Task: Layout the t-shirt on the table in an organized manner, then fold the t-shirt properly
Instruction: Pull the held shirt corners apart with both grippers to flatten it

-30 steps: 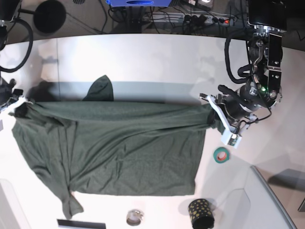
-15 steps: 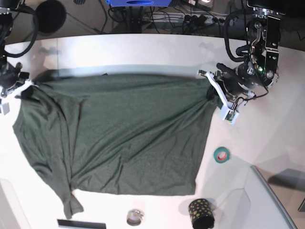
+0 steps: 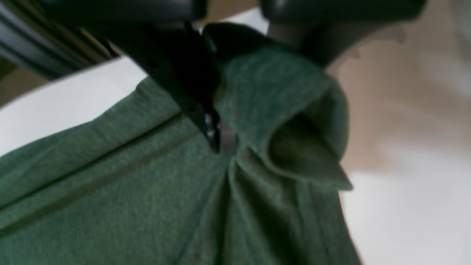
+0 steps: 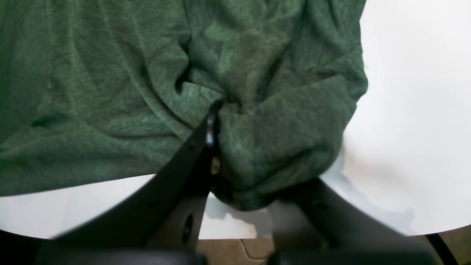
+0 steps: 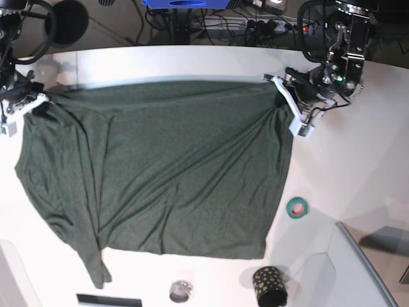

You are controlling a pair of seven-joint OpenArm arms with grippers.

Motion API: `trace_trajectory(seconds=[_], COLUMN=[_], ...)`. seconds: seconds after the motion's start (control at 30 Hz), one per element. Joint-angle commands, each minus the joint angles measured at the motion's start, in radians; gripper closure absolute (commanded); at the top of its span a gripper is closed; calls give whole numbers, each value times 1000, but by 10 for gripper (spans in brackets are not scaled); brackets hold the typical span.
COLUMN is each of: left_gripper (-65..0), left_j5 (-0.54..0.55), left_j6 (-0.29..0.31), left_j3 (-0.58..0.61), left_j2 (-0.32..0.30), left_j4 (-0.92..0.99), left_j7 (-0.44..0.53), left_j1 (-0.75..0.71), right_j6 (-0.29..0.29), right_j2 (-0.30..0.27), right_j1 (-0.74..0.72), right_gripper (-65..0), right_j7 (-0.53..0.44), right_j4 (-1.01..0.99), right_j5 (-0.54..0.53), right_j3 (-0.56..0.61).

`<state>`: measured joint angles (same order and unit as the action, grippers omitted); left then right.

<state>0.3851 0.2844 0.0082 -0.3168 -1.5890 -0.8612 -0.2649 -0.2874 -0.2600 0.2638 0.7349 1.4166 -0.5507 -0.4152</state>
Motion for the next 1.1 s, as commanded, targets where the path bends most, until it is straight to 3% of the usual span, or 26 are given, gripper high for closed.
trace_trajectory(seconds=[0.0, 0.17, 0.63, 0.87, 1.07], left_gripper=[0, 0, 0, 0, 0], left_j5=[5, 7, 5, -85, -102], left_j6=[2, 2, -1, -1, -1], left_j3=[14, 63, 52, 52, 55], left_j2=[-8, -3, -9, 3, 3], left_j4=[0, 17, -41, -15, -14], left_j7=[12, 15, 13, 13, 13], left_j1=[8, 3, -35, -32, -38], right_j6=[1, 1, 1, 1, 1], right_j2=[-19, -19, -19, -19, -19], right_j1=[-5, -2, 16, 15, 15], right_gripper=[0, 0, 0, 0, 0], right_j7=[-15, -15, -18, -18, -18], right_j4=[-1, -20, -12, -17, -23], right_j5=[-4, -4, -2, -2, -2], right_j3=[-7, -9, -11, -11, -11])
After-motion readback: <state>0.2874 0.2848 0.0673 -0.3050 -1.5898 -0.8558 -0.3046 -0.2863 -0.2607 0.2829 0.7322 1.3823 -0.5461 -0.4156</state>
